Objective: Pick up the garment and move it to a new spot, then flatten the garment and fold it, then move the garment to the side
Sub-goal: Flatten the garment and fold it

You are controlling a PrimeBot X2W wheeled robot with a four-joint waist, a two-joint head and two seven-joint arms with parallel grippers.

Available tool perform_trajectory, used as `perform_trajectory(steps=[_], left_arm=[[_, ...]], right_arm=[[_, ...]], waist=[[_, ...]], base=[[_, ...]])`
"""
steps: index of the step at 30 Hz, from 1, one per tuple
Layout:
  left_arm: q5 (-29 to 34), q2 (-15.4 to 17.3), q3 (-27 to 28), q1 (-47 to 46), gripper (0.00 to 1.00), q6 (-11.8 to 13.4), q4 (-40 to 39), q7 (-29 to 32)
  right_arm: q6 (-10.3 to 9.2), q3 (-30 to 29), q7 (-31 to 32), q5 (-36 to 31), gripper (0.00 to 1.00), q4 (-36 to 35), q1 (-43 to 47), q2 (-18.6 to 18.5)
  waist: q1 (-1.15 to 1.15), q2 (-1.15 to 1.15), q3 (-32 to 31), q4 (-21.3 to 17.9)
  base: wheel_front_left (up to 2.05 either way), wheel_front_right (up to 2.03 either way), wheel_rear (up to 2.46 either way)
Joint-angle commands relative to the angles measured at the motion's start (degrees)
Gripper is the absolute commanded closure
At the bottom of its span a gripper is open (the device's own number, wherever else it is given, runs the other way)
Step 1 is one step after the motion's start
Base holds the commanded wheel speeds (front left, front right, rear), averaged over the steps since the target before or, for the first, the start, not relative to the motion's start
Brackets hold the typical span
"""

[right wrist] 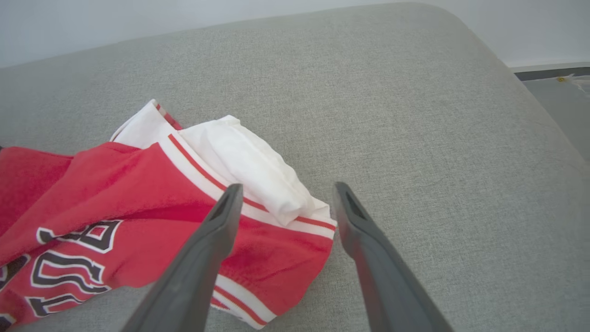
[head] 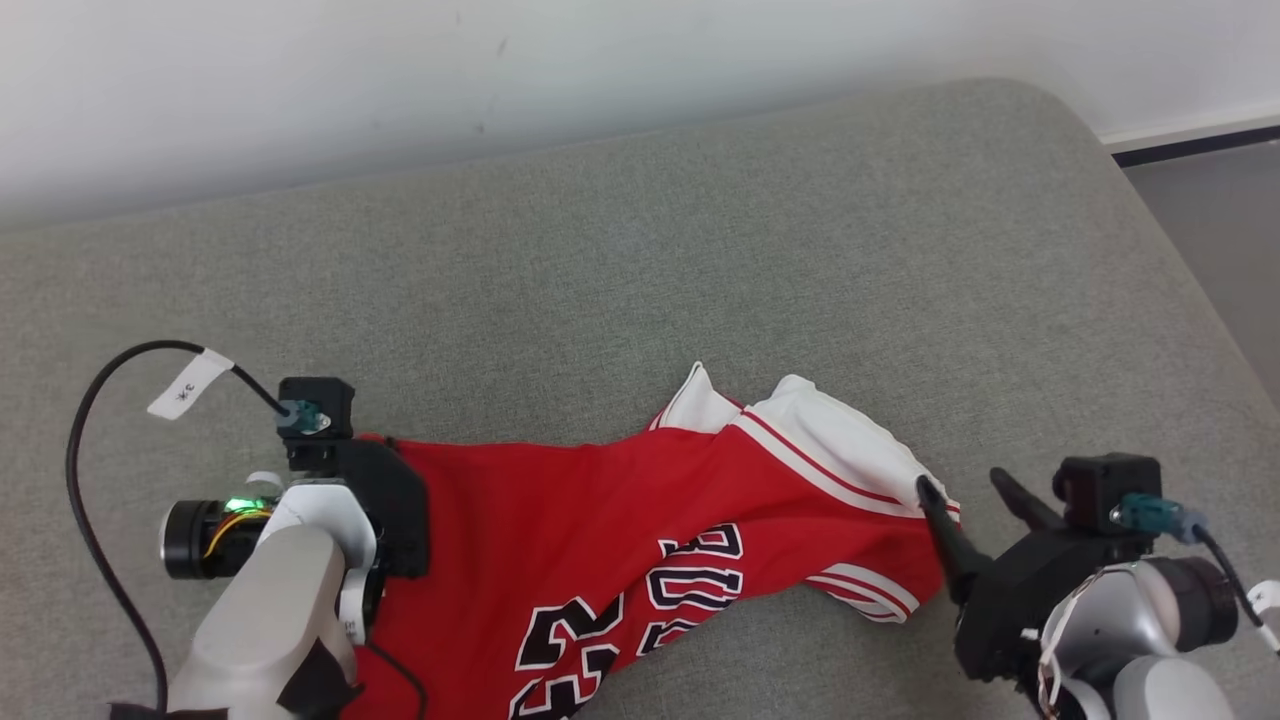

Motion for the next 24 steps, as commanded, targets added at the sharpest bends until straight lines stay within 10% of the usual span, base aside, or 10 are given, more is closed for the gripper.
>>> perform_trajectory(steps=[1, 24], left_arm=[[0.1, -0.5, -0.3, 0.2, 1.00, -0.3, 1.0, 0.7], [-1.1, -5.2, -2.4, -4.3, 1.00, -1.3, 5.2, -4.5]], right_arm=[[-0.13, -0.8, 0.5, -0.8, 0.00, 0.2, -0.9, -0.4], [-0.13, -3.0, -0.9, -2.2, 0.00, 9.4, -6.4, -0.8]], waist=[[0.00, 0.00, 0.4, 0.0], [0.00, 0.00, 4.0, 3.0]], base=[[0.00, 0.00, 0.00], [0.00, 0.00, 0.00]])
